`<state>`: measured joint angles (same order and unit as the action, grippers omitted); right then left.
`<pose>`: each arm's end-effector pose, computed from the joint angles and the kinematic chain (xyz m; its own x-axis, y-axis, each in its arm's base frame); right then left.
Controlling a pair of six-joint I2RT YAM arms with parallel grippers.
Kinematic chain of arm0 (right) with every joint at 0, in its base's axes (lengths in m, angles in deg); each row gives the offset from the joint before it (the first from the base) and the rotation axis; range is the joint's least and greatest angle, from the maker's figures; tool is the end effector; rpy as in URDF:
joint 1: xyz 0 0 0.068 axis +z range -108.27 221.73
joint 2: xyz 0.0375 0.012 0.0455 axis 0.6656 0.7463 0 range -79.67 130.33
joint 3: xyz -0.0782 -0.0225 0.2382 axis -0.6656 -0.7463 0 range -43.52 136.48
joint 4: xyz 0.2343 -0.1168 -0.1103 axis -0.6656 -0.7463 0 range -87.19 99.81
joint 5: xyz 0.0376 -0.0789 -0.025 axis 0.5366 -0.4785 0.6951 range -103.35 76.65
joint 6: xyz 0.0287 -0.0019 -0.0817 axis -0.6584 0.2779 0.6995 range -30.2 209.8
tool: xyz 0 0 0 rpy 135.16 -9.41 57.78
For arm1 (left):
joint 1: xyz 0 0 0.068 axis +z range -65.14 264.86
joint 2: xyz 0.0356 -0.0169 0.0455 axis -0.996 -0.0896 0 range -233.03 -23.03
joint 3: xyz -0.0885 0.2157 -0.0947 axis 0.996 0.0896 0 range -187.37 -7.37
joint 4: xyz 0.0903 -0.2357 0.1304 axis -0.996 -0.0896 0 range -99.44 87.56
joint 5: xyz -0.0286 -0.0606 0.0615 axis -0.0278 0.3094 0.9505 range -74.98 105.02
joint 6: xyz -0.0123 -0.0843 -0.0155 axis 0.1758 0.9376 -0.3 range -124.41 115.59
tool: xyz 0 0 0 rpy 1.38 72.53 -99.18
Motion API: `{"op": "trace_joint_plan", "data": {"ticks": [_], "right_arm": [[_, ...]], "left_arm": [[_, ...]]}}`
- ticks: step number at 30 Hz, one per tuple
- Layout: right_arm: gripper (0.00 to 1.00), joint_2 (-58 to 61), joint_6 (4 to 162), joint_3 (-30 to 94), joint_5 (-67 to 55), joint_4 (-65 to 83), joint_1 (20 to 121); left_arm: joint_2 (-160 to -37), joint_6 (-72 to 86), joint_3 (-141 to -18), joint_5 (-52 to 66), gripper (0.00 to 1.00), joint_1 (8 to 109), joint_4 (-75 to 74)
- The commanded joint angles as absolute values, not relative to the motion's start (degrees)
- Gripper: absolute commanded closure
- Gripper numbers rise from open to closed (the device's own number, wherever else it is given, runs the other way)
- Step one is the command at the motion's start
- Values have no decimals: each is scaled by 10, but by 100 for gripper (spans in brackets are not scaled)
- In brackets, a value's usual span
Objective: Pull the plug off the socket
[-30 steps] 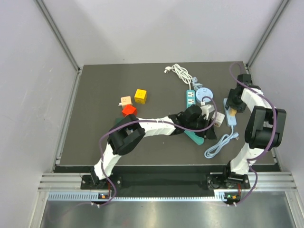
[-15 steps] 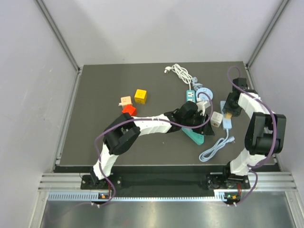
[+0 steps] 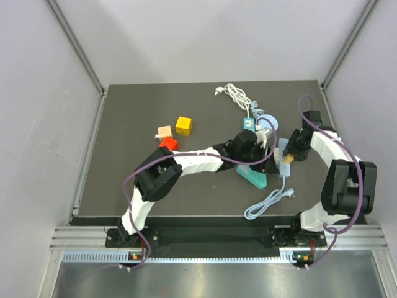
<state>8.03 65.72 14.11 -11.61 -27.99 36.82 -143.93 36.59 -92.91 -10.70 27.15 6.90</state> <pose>0.3289 -0.0259 0.1331 -0.8124 0.4791 -0.3324 0.4443 0.8778 0.1792 0.2535 -0.4632 0.1517 -0.8132 0.1803 -0.5534 0.5783 0.3577 -0.7332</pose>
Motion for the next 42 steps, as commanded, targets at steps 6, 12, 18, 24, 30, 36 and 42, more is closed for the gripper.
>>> {"op": "trace_joint_plan", "data": {"ticks": [6,12,18,24,30,36,42], "right_arm": [[28,22,679,133,-91,-266,377],[8,-44,676,125,-130,-290,353],[18,-111,630,63,-136,-276,268],[50,-140,625,-10,-121,-248,230],[63,-134,634,-52,-70,-217,230],[80,-160,625,-74,-69,-209,231],[85,-148,626,-81,-46,-197,231]], "left_arm": [[-1432,362,-969,-117,48,274,85],[-1459,344,-1032,-90,37,276,39],[-1493,315,-1082,9,42,272,13],[-1553,290,-1170,89,44,262,-22],[-1601,289,-1238,144,41,249,-58],[-1633,275,-1279,198,39,229,-74],[-1653,280,-1308,223,38,219,-81]]}}
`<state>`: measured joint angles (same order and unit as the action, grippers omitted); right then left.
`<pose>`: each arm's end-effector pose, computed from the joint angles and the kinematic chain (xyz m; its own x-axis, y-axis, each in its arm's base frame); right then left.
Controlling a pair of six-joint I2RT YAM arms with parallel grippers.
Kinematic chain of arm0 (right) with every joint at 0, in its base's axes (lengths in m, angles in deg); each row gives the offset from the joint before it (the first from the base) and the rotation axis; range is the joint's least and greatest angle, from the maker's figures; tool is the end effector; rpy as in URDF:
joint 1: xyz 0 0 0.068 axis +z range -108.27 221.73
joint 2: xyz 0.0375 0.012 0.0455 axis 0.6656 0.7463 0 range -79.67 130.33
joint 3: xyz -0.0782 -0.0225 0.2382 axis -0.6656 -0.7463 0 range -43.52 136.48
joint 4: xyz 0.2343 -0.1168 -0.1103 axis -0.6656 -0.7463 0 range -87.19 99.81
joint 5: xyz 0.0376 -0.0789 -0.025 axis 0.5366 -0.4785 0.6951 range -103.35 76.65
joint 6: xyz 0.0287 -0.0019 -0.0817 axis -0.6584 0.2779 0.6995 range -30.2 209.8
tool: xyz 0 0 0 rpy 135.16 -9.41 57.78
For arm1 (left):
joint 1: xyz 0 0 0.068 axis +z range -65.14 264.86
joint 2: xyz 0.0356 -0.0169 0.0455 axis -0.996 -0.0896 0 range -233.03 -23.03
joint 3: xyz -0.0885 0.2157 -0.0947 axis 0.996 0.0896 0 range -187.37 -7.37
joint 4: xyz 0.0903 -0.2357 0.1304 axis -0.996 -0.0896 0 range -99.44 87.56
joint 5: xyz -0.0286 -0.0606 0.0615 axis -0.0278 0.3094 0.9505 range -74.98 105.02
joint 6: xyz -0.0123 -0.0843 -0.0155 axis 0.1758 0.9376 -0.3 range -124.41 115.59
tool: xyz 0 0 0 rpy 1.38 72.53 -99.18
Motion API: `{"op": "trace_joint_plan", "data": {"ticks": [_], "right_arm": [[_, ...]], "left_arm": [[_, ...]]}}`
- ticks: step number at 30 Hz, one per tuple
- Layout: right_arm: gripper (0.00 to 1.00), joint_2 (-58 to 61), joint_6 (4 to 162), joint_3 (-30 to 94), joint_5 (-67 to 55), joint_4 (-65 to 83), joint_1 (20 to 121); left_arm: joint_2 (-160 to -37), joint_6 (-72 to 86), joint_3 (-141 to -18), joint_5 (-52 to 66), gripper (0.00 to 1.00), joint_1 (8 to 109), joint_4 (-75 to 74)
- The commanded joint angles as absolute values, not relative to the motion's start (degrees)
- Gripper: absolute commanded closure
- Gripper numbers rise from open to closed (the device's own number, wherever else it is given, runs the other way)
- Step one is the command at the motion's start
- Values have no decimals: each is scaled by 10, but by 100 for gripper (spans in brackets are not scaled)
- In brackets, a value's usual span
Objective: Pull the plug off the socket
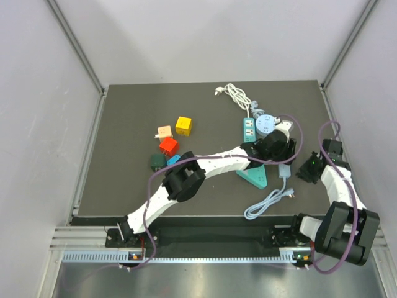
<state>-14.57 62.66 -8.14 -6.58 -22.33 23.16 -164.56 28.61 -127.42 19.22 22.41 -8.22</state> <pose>0.2420 -0.0718 0.1195 -0.6237 0.6873 -0.3723 0.6159 0.7254 0.3075 0.2897 -0.5431 0.1526 -0.6430 0.0576 -0.7637 0.6007 0.6565 -0.4563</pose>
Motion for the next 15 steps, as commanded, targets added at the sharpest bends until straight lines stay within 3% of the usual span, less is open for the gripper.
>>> {"op": "trace_joint_plan", "data": {"ticks": [1,15], "right_arm": [[86,-146,627,-80,-45,-197,232],[84,-186,625,-71,-48,-211,233]], "left_arm": [[-1655,279,-1311,229,37,218,-80],[-1702,274,-1356,278,39,208,-104]]}}
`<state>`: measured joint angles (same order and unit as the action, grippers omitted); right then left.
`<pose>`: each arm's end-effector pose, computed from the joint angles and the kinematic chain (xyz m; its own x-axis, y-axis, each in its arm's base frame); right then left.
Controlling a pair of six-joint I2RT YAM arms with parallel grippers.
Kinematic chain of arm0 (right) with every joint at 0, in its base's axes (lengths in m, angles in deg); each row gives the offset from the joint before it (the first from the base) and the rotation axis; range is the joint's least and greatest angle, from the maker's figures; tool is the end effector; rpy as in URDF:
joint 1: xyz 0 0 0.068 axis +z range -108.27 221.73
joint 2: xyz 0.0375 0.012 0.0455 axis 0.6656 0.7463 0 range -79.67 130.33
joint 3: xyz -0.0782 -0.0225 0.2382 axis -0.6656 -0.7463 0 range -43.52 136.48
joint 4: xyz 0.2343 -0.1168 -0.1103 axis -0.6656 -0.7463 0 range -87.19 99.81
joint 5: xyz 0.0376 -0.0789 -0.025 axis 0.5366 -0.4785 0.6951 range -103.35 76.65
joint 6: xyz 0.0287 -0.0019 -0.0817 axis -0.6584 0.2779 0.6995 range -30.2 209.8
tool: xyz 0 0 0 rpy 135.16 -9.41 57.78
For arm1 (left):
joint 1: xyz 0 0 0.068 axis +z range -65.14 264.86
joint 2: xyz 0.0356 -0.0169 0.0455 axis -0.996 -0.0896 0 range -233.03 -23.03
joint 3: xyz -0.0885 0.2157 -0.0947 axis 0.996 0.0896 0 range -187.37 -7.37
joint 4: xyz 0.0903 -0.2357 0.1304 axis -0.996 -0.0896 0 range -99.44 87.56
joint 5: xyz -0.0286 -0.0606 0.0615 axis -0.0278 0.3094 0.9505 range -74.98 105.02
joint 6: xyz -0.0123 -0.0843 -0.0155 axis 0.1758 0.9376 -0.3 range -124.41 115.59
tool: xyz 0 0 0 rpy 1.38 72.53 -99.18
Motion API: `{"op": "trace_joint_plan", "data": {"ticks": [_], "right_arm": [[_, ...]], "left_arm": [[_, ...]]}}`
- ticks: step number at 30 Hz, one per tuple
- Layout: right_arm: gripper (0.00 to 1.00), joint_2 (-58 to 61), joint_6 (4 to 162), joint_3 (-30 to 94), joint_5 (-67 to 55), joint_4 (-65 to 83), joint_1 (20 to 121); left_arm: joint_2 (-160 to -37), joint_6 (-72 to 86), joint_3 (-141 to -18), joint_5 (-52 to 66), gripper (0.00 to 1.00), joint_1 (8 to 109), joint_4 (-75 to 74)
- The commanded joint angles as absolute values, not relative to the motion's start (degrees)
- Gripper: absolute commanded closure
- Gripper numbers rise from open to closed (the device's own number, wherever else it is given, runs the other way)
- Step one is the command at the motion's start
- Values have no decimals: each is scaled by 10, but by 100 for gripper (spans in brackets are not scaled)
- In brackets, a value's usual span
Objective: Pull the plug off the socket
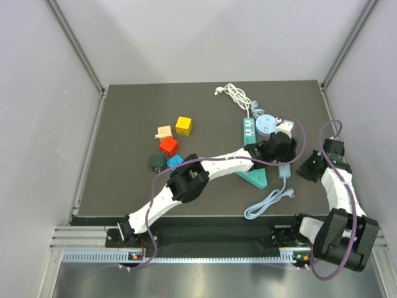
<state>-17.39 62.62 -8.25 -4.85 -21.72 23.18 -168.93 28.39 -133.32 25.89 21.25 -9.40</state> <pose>0.2430 -0.0696 0.1314 -0.6091 0.6809 -0.4067 0.5843 0.7320 0.3504 0.2916 -0.5551 0.1463 -0.6051 0.0227 -0.7958 0.5677 0.7131 -0.4113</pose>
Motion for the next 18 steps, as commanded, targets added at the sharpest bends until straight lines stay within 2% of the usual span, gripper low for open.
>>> {"op": "trace_joint_plan", "data": {"ticks": [1,6,9,13,16,18], "right_arm": [[84,-185,625,-71,-48,-211,233],[83,-183,628,-68,-48,-211,232],[83,-183,630,-63,-53,-212,232],[82,-180,633,-63,-51,-211,232],[81,-177,636,-62,-50,-210,233],[80,-177,639,-61,-48,-210,232]], "left_arm": [[-1702,273,-1358,279,40,208,-107],[-1705,270,-1360,273,46,208,-122],[-1709,265,-1363,264,52,208,-138],[-1709,261,-1364,253,67,209,-159],[-1705,261,-1357,238,73,213,-167],[-1693,265,-1340,230,89,216,-167]]}}
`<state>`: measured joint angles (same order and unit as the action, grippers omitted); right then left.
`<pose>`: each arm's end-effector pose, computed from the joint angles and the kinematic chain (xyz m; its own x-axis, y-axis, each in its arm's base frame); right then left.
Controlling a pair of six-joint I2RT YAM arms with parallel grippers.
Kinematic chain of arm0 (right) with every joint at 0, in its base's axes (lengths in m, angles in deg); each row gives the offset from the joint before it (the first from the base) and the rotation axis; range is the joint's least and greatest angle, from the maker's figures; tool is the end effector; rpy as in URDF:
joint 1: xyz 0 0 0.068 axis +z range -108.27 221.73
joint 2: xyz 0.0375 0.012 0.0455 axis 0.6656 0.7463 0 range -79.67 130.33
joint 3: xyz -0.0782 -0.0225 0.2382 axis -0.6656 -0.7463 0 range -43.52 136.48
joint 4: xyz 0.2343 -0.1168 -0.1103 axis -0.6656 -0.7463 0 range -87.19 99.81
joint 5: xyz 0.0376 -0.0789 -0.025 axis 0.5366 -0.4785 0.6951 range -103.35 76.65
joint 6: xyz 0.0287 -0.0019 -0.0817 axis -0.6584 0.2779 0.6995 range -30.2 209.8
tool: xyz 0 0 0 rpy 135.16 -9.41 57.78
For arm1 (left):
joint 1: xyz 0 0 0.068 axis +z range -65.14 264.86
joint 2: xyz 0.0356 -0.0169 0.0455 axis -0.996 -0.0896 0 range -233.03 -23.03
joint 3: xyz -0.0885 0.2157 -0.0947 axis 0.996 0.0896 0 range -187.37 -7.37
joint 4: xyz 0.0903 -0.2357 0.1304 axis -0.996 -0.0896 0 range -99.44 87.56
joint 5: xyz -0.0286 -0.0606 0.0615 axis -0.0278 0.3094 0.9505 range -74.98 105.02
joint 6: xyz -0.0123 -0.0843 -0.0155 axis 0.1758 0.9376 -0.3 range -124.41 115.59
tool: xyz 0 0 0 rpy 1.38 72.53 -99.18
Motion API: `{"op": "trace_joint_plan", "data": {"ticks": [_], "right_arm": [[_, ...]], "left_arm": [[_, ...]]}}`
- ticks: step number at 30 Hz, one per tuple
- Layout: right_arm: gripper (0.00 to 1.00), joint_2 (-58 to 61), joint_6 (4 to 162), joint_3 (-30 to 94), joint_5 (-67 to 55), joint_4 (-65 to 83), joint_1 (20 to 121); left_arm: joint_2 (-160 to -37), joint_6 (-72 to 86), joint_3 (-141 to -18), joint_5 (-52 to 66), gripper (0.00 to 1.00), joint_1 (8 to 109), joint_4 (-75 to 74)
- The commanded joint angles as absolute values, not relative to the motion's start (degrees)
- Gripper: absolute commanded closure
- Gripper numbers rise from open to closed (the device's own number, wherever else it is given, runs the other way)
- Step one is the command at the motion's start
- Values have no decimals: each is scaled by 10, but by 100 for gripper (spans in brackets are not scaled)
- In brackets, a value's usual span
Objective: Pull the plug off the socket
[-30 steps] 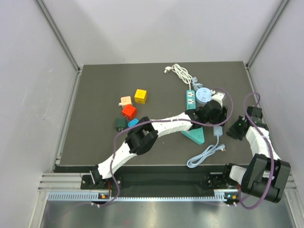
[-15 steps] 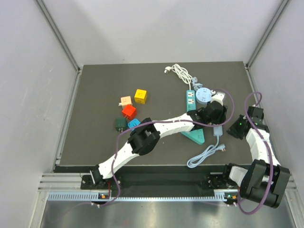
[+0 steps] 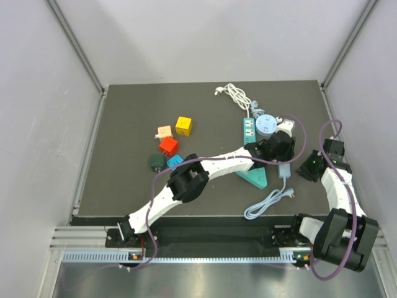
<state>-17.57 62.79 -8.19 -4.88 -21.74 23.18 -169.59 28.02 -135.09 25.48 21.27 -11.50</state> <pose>0.2431 -0.0697 0.1325 -0.6092 0.6782 -0.4110 0.5815 0.7344 0.3500 0.2918 -0.5562 0.1470 -0.6097 0.0421 -0.7916 0.5716 0.7152 -0.4022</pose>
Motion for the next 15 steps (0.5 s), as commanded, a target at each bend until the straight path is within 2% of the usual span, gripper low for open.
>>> {"op": "trace_joint_plan", "data": {"ticks": [1,5,8,9,12,15], "right_arm": [[79,-177,639,-60,-47,-207,233],[75,-165,647,-62,-32,-196,233],[62,-151,661,-71,14,-172,233],[54,-147,663,-75,24,-165,233],[45,-131,672,-82,46,-152,233],[44,-118,680,-86,71,-141,234]], "left_arm": [[-1688,265,-1331,227,90,218,-159],[-1652,268,-1281,210,96,231,-141],[-1630,282,-1245,170,99,247,-112],[-1625,287,-1236,153,100,252,-104],[-1611,300,-1216,106,100,268,-89],[-1594,303,-1190,93,100,278,-66]]}}
